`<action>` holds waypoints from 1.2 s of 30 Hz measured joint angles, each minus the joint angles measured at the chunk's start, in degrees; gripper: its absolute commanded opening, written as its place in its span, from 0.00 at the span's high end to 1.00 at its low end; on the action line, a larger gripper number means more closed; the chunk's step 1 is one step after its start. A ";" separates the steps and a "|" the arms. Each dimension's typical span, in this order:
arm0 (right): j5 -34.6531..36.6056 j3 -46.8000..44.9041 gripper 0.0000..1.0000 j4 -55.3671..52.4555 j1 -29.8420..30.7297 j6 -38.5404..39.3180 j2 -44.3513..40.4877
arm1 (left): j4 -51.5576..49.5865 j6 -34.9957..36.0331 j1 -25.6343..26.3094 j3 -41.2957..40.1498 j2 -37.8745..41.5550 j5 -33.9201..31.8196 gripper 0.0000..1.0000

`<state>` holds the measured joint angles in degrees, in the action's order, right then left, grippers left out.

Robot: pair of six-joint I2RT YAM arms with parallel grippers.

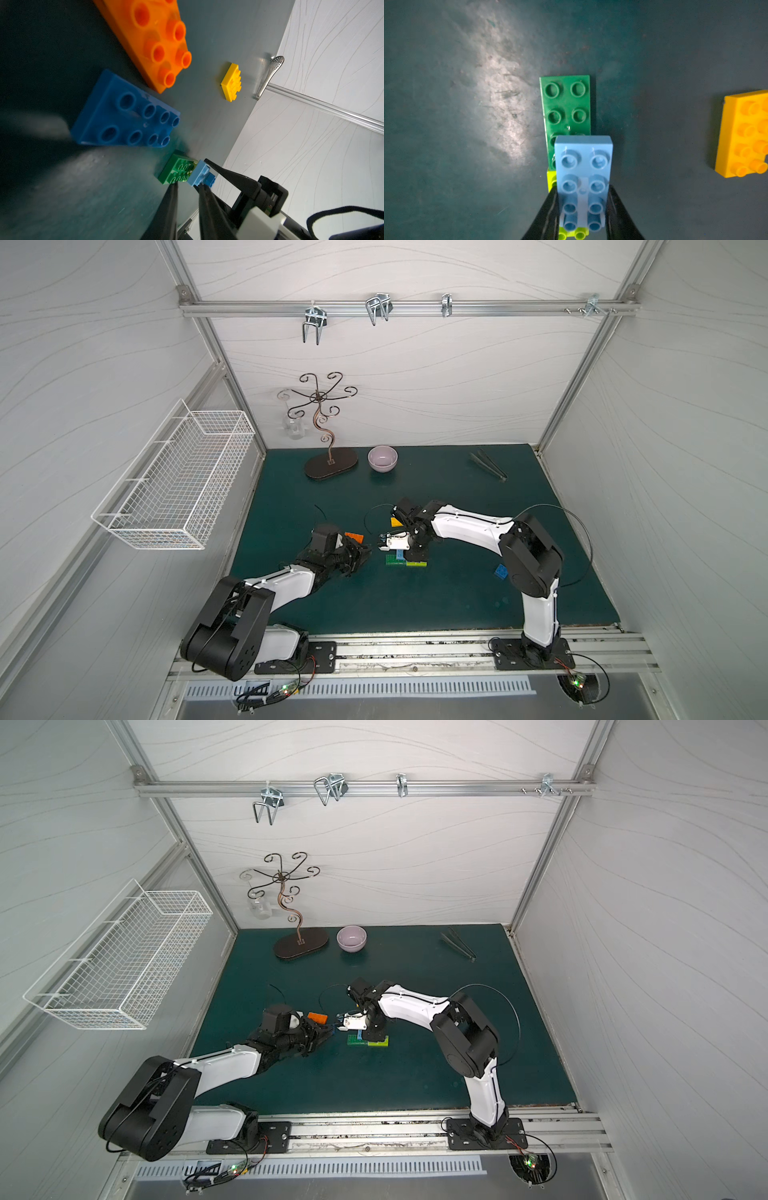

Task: Assemble a small pinwheel with lego
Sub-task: Assemble the lego brick with the lego brick.

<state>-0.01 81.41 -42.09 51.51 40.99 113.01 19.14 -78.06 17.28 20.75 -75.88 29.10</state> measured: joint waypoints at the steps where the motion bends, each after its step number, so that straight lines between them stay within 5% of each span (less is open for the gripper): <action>1: -0.02 0.00 0.71 -0.04 0.00 0.00 0.09 | -0.24 0.13 0.00 0.13 0.07 0.00 0.77; 29: -1.88 1.46 0.53 -1.09 -0.66 -1.46 0.31 | -6.27 4.04 -0.24 2.62 0.85 -0.22 0.74; 32: -5.29 1.49 0.51 -1.40 -2.67 -7.34 -1.53 | -11.06 7.19 -0.33 5.16 0.83 -0.42 0.74; 36: -11.63 -0.24 0.58 0.85 -9.22 -26.05 -9.07 | -19.19 14.27 0.72 12.70 -0.85 -1.11 0.78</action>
<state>-11.64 81.17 -41.23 42.28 14.94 103.94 -0.05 -63.79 18.00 33.45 -76.73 27.99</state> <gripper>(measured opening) 0.467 0.246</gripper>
